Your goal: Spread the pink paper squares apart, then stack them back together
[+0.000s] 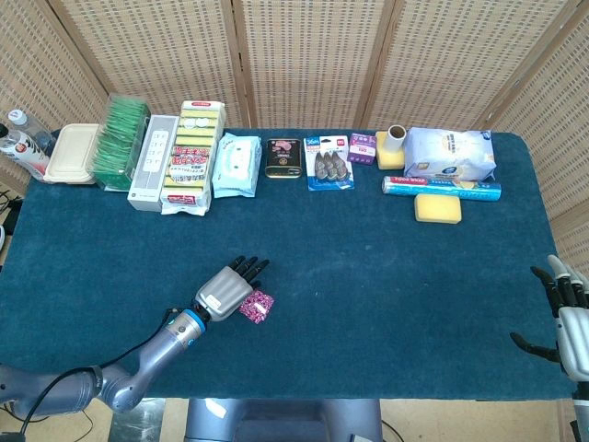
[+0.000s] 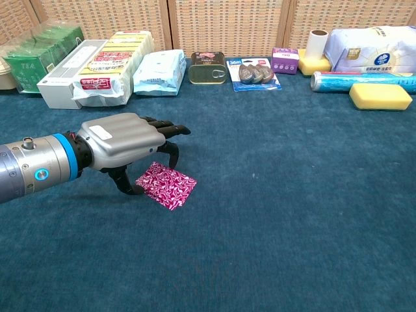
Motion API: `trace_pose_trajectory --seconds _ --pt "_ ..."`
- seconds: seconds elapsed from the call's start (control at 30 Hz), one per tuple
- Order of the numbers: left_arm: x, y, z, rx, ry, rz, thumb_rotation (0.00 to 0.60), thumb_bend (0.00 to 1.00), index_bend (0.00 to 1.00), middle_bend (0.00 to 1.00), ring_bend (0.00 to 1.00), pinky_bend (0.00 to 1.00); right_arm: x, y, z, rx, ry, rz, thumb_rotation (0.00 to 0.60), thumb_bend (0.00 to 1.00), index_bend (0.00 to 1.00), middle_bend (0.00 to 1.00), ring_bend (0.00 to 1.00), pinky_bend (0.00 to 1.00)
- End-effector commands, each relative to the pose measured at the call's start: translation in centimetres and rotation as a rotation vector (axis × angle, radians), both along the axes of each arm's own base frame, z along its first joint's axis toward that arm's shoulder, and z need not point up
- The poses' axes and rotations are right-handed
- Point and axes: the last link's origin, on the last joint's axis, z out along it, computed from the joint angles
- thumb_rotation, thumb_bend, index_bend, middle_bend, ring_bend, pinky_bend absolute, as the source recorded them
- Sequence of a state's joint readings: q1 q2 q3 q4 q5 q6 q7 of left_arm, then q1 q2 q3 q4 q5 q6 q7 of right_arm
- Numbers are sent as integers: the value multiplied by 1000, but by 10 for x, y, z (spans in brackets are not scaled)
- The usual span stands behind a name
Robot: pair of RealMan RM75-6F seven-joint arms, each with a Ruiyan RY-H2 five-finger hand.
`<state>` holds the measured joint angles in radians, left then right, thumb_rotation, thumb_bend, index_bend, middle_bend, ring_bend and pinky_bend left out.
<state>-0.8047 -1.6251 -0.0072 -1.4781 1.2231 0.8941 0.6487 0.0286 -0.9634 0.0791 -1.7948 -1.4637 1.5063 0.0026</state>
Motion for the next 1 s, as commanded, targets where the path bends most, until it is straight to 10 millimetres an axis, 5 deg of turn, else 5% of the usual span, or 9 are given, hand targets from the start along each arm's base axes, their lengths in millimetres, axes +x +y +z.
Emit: trace_pose_trajectory --seconds 0.03,0.23,1.0 --pt "0 0 0 0 1 2 600 242 304 0 31 110 -1 0 0 -1 0 -1 600 8 102 0 0 0" --pt "0 0 1 3 7 5 600 242 201 0 31 110 1 -1 0 -1 -1 0 600 8 101 0 0 0" --pt "0 0 11 -48 -43 162 600 213 192 0 31 110 1 0 1 -5 -2 1 600 9 102 0 0 0"
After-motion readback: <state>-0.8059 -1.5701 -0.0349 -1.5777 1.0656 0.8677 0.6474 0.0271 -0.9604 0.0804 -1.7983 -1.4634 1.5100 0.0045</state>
